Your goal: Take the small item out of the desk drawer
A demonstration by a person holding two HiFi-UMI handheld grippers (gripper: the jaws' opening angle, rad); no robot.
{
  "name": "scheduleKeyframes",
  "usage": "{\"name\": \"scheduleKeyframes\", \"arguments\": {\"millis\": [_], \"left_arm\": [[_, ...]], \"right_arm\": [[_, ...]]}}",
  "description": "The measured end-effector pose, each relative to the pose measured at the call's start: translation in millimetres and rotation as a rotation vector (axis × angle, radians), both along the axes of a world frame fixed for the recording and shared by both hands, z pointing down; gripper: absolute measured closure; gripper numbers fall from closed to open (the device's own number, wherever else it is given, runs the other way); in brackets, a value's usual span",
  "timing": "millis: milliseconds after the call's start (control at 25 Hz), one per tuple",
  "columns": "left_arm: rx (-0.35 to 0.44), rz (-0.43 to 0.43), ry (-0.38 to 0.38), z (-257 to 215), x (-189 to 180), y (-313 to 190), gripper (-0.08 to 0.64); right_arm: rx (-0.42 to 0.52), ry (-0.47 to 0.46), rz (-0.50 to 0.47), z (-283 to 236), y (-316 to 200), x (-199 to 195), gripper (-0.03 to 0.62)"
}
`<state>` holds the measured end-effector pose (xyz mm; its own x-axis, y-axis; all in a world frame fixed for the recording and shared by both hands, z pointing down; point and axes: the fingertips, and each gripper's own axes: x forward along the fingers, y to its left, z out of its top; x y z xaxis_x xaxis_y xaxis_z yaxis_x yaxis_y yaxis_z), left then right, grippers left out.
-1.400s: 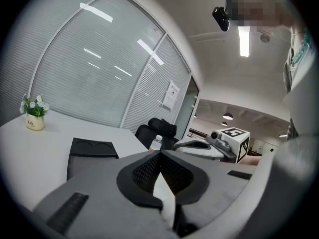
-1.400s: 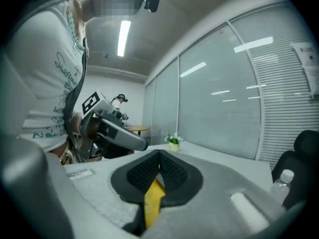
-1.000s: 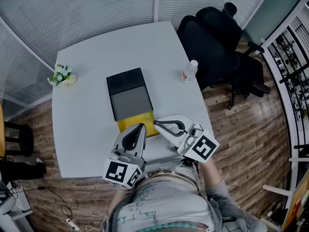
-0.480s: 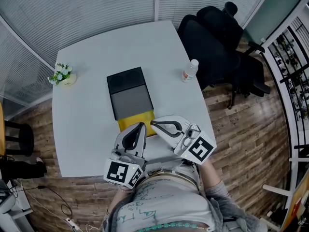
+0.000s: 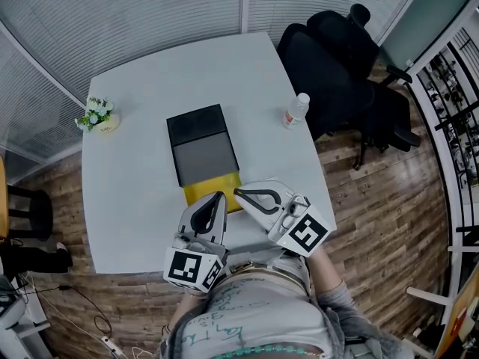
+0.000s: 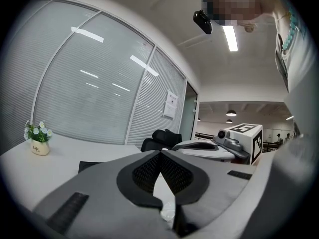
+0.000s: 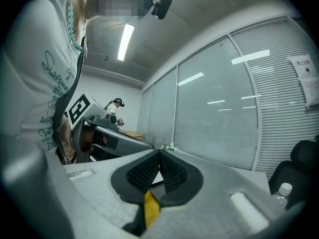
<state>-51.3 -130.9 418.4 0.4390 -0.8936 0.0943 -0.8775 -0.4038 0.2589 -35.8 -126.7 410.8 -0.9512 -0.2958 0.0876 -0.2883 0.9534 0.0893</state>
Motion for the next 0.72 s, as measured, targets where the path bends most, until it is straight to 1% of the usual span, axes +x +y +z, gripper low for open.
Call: {"name": "scheduleKeyframes", "arguments": {"millis": [440,720], "left_arm": [[-0.011,0.013,0.011,-1.0,3.3,1.9,0.563],[-0.013,0.024,0.01,7.6,6.7,1.0,0.563]], "right_arm": [[0.006,0.009,-0.007,-0.1,2.2,0.8,0.589],[0.007,0.021,-0.005,3.9,-0.6,3.4,0.59]]}}
